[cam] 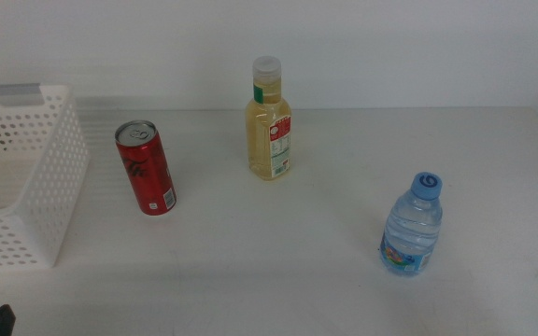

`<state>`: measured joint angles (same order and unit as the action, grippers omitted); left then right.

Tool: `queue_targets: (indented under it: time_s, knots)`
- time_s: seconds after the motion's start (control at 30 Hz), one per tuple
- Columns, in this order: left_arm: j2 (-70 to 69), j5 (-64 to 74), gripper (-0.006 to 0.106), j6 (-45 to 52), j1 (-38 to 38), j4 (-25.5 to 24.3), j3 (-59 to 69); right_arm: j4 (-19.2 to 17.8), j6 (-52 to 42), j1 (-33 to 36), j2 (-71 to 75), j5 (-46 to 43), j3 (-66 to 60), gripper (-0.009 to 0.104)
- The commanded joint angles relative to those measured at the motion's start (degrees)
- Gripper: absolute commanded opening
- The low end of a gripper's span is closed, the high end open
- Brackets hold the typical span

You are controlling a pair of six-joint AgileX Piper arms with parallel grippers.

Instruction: Use arms to grab the bottles and put them into the dustbin to the left of the table.

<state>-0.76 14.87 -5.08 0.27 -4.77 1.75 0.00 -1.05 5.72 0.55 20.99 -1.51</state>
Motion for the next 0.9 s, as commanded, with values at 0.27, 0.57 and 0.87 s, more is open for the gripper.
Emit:
queue_targets:
  time_s: [0.27,0.57,0.87]
  knots:
    - [10.65,-5.18,0.089,-1.00,-0.14,0.23,-9.34,0.00,-0.72,-0.31,1.54,-3.20,0.34,0.057]
    - [22.30,-14.87,0.089,-0.95,-5.50,0.02,-19.02,0.00,-0.72,-0.31,1.54,-3.20,0.34,0.057]
    - [36.07,-32.91,0.089,-0.95,-7.09,0.14,-19.94,0.00,-0.72,-0.31,1.54,-3.20,0.34,0.057]
